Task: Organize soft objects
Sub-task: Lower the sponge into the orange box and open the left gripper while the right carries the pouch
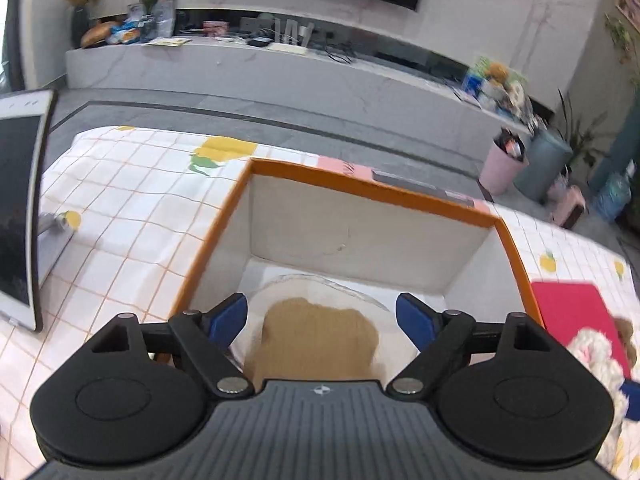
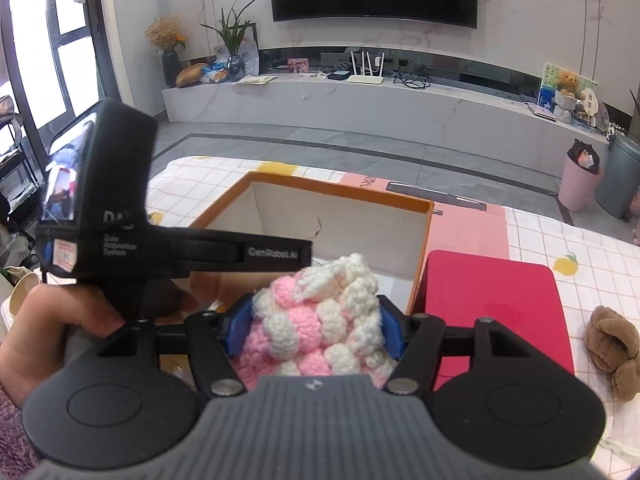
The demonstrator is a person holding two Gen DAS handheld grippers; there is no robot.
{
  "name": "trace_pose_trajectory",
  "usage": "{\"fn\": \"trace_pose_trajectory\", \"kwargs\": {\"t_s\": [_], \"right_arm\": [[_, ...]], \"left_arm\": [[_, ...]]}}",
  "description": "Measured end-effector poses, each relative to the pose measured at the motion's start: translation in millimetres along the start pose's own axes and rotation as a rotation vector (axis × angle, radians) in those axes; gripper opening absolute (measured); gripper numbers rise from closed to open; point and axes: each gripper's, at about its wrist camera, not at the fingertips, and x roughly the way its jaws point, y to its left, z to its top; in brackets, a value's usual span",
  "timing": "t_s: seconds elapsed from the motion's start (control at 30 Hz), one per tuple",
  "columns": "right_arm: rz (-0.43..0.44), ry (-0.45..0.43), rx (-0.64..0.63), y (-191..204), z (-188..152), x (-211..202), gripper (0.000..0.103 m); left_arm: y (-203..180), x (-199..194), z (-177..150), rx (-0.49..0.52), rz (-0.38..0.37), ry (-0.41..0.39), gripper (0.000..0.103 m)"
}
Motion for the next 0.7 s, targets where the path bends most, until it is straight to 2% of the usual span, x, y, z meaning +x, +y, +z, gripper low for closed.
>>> {"fn": "trace_pose_trajectory", "kwargs": {"t_s": [0.13,0.27,0.37,0.43,0.5,0.63,0.7], "right_arm": [[0.007,0.004,0.007,-1,2,1,0.063],[0.018,0.002,-0.003,1,3,-1,0.063],[0.032,0.004,0.001,0,3,-1,0.063],[0.040,0.007,-0.006,1,3,-2,0.063],[0.049,0.020,-0.027,3,2,-1,0.063],[0.075,0.085,-0.089,13,-3,7,0.063],[0.063,0.110,-0.119,19,-8,13,0.063]], "left_arm": [[7,-7,-1,-0.071,-0.004,-0.031,0.100],[7,-13,3,-0.101,-0.031,0.002,0.100],[10,-25,4,-0.111,-0.052,-0.015,0.100],[9,-35,5,-0.088,-0.030,-0.037,0.100],[7,-45,6,-0.025,0.004,-0.055,0.100],[4,-62,1,0.068,0.089,-0.120,0.100],[4,-64,-2,0.099,0.106,-0.134,0.100]]}}
